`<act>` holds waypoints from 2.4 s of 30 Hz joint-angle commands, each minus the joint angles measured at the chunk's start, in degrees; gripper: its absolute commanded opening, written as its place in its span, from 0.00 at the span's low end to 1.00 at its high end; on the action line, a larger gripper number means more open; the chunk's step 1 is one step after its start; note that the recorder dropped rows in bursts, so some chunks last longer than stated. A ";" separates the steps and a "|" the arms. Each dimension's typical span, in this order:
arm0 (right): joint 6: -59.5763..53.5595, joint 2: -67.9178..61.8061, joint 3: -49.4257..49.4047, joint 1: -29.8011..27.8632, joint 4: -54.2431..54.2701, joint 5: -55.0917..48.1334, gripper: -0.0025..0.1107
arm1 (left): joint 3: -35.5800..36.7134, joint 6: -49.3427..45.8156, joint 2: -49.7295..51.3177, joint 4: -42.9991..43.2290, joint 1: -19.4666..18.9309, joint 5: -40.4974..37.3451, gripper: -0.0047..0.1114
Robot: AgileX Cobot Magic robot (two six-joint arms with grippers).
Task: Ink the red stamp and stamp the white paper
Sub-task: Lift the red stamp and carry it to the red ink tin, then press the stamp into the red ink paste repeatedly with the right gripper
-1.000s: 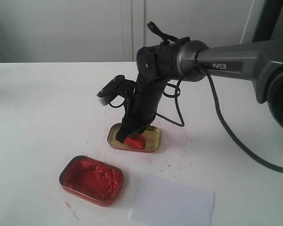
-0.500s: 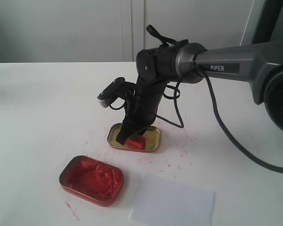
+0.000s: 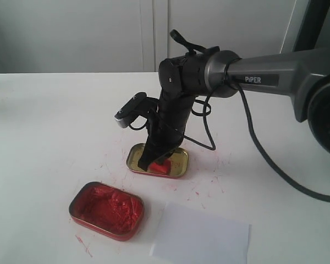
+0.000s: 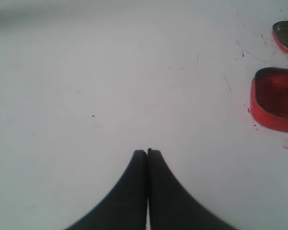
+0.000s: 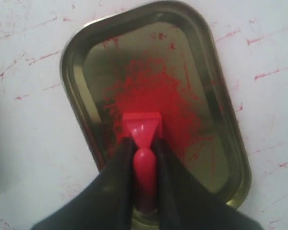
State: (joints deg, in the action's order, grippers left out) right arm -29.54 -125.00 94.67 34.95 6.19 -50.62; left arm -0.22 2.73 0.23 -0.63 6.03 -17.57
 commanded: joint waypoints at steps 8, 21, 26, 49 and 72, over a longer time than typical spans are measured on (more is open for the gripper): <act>0.75 3.68 0.04 0.09 -0.52 0.40 0.02 | 0.22 0.02 -0.23 -0.85 -0.15 0.06 0.04; 2.00 6.21 0.04 0.09 -0.52 -0.08 0.02 | 0.22 0.02 -0.23 -0.85 -0.15 0.06 0.04; 2.93 7.89 0.04 0.32 -0.42 -0.88 0.02 | 0.22 0.02 -0.23 -0.85 -0.15 0.06 0.04; 16.11 10.78 0.04 13.15 0.04 -7.98 0.02 | 0.22 0.02 -0.23 -0.85 -0.15 0.06 0.04; 29.87 4.46 -0.03 21.63 -6.55 -1.91 0.02 | 0.22 0.02 -0.23 -0.85 -0.15 0.06 0.04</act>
State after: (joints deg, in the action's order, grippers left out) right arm 0.00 -120.55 94.67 56.54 0.42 -54.53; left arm -0.22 2.73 0.23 -0.63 6.03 -17.57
